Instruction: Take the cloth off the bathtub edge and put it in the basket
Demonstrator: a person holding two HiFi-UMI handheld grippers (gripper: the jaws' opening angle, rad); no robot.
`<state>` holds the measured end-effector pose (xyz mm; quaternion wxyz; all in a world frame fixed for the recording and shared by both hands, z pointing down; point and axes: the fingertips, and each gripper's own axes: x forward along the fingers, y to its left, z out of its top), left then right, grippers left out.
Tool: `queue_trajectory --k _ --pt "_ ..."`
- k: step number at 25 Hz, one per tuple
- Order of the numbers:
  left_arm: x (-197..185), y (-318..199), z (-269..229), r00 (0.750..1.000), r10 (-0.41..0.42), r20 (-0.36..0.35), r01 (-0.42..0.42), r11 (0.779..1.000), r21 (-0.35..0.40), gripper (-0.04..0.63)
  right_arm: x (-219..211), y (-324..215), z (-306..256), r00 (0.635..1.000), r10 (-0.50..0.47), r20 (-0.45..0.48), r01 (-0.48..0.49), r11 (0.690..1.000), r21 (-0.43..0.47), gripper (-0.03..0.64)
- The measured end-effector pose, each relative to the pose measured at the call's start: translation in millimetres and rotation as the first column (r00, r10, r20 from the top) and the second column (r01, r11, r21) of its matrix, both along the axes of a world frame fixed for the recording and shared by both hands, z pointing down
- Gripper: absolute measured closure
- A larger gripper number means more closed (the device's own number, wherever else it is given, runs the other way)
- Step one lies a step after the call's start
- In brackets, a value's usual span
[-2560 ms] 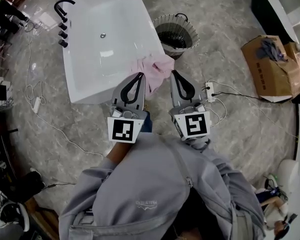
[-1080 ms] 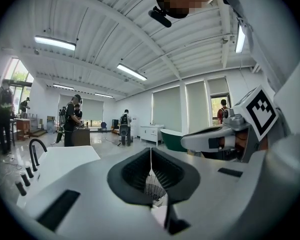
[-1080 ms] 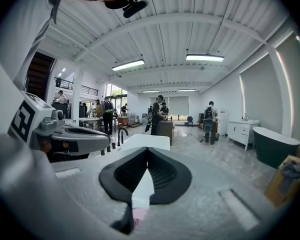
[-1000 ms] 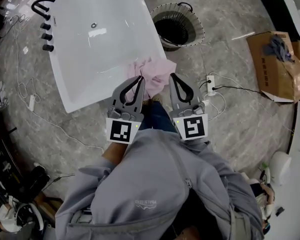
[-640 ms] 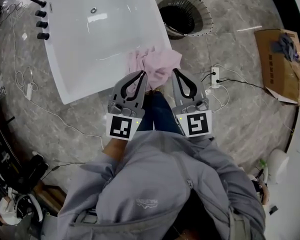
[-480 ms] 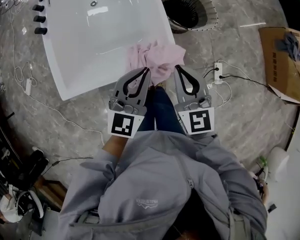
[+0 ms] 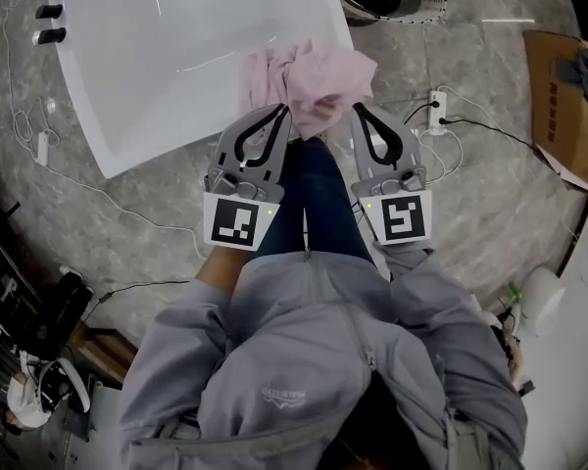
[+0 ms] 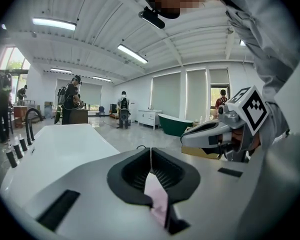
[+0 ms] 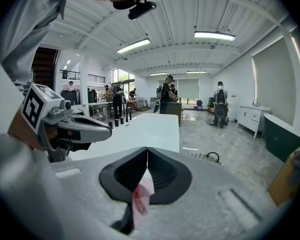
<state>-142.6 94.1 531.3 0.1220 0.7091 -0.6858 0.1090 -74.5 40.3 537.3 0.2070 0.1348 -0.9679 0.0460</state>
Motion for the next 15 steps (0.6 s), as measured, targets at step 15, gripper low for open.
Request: queue_trajectory --k 15 --pt "3.3 7.2 101.8 0.994 -0.028 -0.109 0.014 0.991 -0.134 0.578 2.6 5.8 74.1 0.996 -0.070 -0.058 0.071 0.997 0.004 0.589"
